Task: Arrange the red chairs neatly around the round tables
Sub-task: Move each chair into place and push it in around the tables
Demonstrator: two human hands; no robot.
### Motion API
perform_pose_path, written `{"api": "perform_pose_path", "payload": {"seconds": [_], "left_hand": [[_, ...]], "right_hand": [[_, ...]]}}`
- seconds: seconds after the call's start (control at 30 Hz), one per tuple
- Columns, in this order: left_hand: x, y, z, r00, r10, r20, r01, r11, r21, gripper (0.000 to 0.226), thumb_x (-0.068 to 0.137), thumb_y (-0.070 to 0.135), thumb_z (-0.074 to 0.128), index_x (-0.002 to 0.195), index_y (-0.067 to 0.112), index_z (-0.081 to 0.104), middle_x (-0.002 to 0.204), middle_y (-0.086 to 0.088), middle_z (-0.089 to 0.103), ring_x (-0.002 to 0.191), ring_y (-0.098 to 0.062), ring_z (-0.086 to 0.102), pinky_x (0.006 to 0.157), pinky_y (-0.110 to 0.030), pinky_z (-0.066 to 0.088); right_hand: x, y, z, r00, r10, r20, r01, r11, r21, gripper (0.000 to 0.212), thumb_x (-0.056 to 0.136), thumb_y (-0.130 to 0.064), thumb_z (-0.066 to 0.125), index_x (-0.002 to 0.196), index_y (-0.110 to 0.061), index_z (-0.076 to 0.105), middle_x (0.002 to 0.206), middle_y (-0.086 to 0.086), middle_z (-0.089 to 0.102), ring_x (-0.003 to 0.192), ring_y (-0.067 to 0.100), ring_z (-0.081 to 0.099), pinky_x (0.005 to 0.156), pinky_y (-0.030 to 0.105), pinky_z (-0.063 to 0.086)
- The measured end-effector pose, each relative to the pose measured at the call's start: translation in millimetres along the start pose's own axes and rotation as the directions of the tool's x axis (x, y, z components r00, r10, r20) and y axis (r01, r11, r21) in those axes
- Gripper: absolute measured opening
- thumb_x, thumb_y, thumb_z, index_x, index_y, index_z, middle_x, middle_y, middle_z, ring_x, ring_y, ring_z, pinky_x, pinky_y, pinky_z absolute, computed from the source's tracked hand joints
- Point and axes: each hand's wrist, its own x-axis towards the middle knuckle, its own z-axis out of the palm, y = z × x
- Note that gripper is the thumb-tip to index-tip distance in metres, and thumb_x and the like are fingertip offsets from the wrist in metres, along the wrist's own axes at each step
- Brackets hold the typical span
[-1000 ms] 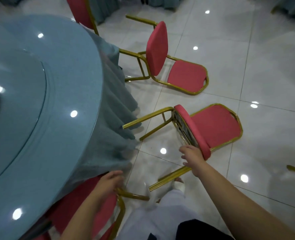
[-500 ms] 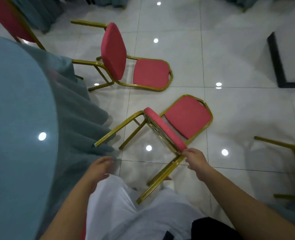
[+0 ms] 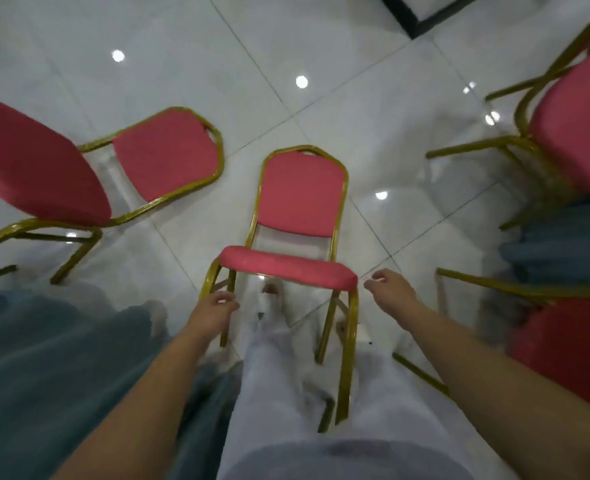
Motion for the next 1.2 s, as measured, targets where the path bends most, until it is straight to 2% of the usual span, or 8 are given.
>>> {"api": "perform_pose_path", "payload": {"seconds": [0.07, 0.17, 0.3, 0.5, 0.67, 0.77, 0.93, 1.2], "left_hand": [[44, 22, -12, 0.998, 0.062, 0.024, -0.065, 0.987, 0.147, 0.028, 0.093, 0.023, 0.062, 0.120, 0.018, 0.063, 0.123, -0.004, 0.060, 0.104, -0.023, 0.056, 0.092, -0.038, 0.049], [113, 49, -22, 0.995, 0.103, 0.006, -0.101, 0.965, 0.243, 0.043, 0.091, 0.031, 0.066, 0.130, 0.016, 0.057, 0.126, -0.008, 0.061, 0.096, -0.020, 0.059, 0.076, -0.026, 0.046], [200, 61, -9, 1.000, -0.021, -0.004, 0.021, 0.943, 0.331, 0.058, 0.095, 0.041, 0.061, 0.140, 0.008, 0.047, 0.137, -0.017, 0.055, 0.115, -0.032, 0.056, 0.091, -0.039, 0.045], [280, 65, 13, 0.954, -0.287, 0.091, 0.220, 0.871, 0.440, 0.027, 0.096, 0.036, 0.058, 0.087, 0.011, 0.056, 0.054, -0.003, 0.068, 0.042, -0.018, 0.064, 0.033, -0.021, 0.043], [329, 73, 24, 0.864, -0.488, 0.122, 0.342, 0.747, 0.571, 0.040, 0.090, 0.047, 0.063, 0.097, 0.007, 0.063, 0.071, -0.015, 0.074, 0.076, -0.033, 0.069, 0.058, -0.037, 0.050], [349, 72, 35, 0.843, -0.527, 0.109, 0.336, 0.673, 0.659, 0.049, 0.092, 0.051, 0.060, 0.104, 0.003, 0.062, 0.094, -0.018, 0.070, 0.088, -0.036, 0.066, 0.066, -0.043, 0.048], [347, 64, 29, 0.828, -0.545, 0.131, 0.337, 0.671, 0.660, 0.063, 0.085, 0.062, 0.063, 0.105, 0.002, 0.059, 0.094, -0.021, 0.069, 0.086, -0.039, 0.067, 0.062, -0.044, 0.050], [295, 141, 18, 0.903, -0.418, 0.099, 0.255, 0.707, 0.659, 0.054, 0.085, 0.053, 0.069, 0.103, 0.006, 0.051, 0.080, -0.016, 0.058, 0.071, -0.033, 0.056, 0.056, -0.042, 0.042]], "right_hand": [[19, -3, 16, 0.994, 0.108, -0.026, -0.106, 0.992, 0.069, 0.052, 0.089, -0.038, 0.063, 0.135, -0.015, 0.052, 0.130, 0.009, 0.058, 0.098, 0.020, 0.058, 0.069, 0.029, 0.046], [70, -6, 43, 0.967, 0.252, -0.029, -0.242, 0.952, 0.188, 0.071, 0.088, -0.049, 0.065, 0.146, -0.014, 0.042, 0.145, 0.011, 0.048, 0.124, 0.032, 0.051, 0.087, 0.038, 0.044], [142, -2, 67, 0.899, 0.436, 0.051, -0.432, 0.859, 0.274, 0.071, 0.085, -0.058, 0.064, 0.141, -0.018, 0.046, 0.142, 0.009, 0.049, 0.109, 0.032, 0.051, 0.084, 0.046, 0.042], [231, 36, 80, 0.781, 0.560, 0.276, -0.600, 0.795, 0.083, 0.074, 0.077, -0.064, 0.065, 0.135, -0.020, 0.051, 0.131, 0.010, 0.053, 0.115, 0.040, 0.053, 0.087, 0.056, 0.045], [271, 50, 96, 0.671, 0.613, 0.417, -0.680, 0.733, 0.016, 0.068, 0.078, -0.065, 0.068, 0.123, -0.014, 0.062, 0.106, 0.015, 0.074, 0.098, 0.037, 0.070, 0.099, 0.054, 0.048], [285, 43, 101, 0.654, 0.649, 0.388, -0.674, 0.733, -0.092, 0.062, 0.089, -0.063, 0.057, 0.125, -0.013, 0.060, 0.111, 0.014, 0.072, 0.103, 0.037, 0.068, 0.102, 0.055, 0.045], [275, 46, 102, 0.729, 0.566, 0.385, -0.610, 0.792, -0.011, 0.064, 0.091, -0.062, 0.056, 0.128, -0.009, 0.056, 0.107, 0.017, 0.071, 0.089, 0.035, 0.072, 0.071, 0.046, 0.055], [239, 21, 53, 0.748, 0.465, 0.473, -0.609, 0.763, 0.214, 0.058, 0.088, -0.049, 0.070, 0.124, -0.005, 0.056, 0.087, 0.019, 0.076, 0.079, 0.036, 0.075, 0.065, 0.047, 0.061]]}}
